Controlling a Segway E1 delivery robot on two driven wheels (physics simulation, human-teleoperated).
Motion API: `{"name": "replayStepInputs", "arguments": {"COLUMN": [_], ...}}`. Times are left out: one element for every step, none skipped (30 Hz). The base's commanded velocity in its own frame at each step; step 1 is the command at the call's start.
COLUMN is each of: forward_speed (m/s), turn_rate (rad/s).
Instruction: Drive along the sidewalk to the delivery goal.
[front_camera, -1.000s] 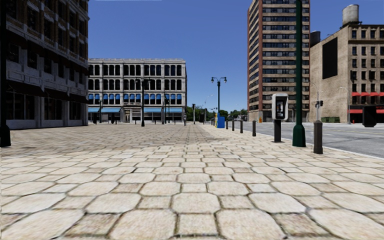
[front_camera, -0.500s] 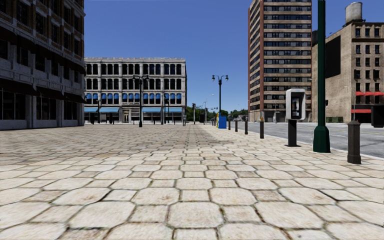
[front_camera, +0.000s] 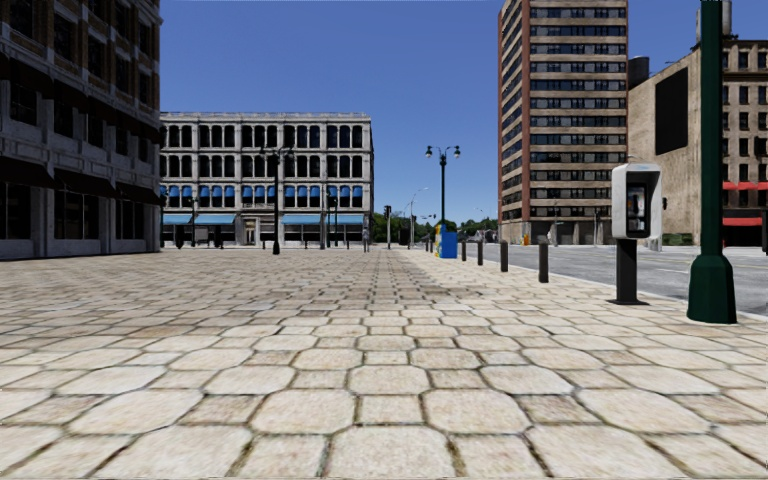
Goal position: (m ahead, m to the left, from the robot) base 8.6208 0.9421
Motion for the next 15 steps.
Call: {"name": "replayStepInputs", "arguments": {"forward_speed": [2.0,2.0,2.0,2.0,2.0,2.0,2.0,2.0,2.0,2.0,2.0,2.0,2.0,2.0,2.0], "turn_rate": [0.27,0.33,0.35,0.35,0.36,0.37,0.39,0.39,0.39,0.42,0.44,0.45,0.45,0.37,0.3]}}
